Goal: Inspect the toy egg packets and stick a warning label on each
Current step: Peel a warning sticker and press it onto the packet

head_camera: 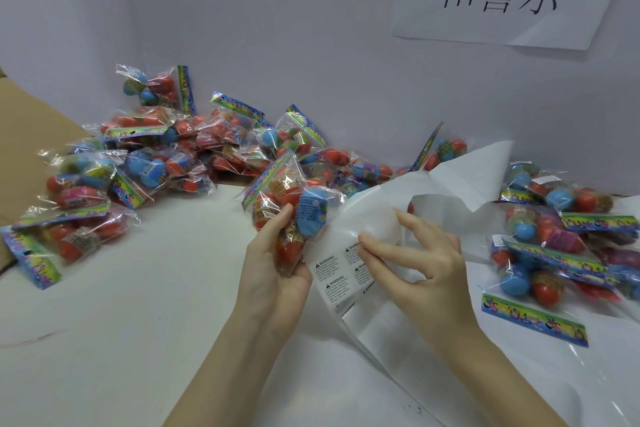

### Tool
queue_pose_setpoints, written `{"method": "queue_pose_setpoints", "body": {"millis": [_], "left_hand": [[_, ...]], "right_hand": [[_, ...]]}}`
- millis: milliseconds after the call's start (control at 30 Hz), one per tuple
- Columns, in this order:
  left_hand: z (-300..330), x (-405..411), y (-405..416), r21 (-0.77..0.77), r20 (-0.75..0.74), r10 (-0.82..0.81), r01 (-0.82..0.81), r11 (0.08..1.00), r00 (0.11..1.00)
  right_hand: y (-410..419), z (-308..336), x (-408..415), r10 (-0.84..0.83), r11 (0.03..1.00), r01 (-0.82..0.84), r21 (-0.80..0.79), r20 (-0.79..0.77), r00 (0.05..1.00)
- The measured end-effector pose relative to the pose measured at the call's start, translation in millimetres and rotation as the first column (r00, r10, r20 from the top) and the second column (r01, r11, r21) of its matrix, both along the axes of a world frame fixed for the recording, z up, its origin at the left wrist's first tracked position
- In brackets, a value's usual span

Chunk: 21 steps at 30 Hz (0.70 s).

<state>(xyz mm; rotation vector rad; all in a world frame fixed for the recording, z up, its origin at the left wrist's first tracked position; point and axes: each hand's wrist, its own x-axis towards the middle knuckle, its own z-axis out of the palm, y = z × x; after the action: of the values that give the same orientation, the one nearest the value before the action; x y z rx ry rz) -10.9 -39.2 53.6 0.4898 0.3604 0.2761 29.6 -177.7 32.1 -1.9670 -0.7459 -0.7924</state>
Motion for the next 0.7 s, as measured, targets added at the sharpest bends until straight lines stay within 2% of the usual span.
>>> {"method": "queue_pose_setpoints", "body": {"millis": [300, 433, 500, 567, 633, 700], "left_hand": [[-1.0, 1.0, 0.2, 0.004, -0.008, 0.031, -0.031, 1.0, 0.999], [-4.1, 2.6, 2.4, 0.083, -0.043, 0.078, -0.074, 0.994, 0.996], [-5.5, 3.0, 4.3, 0.219, -0.09, 0.111, -0.089, 0.972, 0.99], [-5.8, 2.5, 6.2, 0.4, -0.131, 0.197, -0.13, 0.907, 0.972], [-1.7, -0.3, 7.0, 0.517, -0.059, 0.258, -0.192, 0.834, 0.964], [4.3, -5.1, 5.1, 0.581, 0.007, 0.224, -0.187, 0.792, 0.974]], "right_hand": [[-0.6, -0.2, -1.2, -0.035, 0.996, 0.035, -0.085, -0.004, 0.999], [-0.3, 2.6, -7.2, 0.029, 0.993, -0.039, -0.109, -0.093, 0.995], [-2.3, 6.8, -9.9, 0.116, 0.992, -0.124, -0.039, -0.165, 0.979], [-6.2, 11.6, -10.5, 0.201, 0.978, -0.186, 0.089, -0.214, 0.956], [-10.3, 15.8, -9.8, 0.237, 0.961, -0.191, 0.198, -0.245, 0.94], [-13.2, 18.7, -8.4, 0.255, 0.941, -0.171, 0.291, -0.279, 0.926]]}}
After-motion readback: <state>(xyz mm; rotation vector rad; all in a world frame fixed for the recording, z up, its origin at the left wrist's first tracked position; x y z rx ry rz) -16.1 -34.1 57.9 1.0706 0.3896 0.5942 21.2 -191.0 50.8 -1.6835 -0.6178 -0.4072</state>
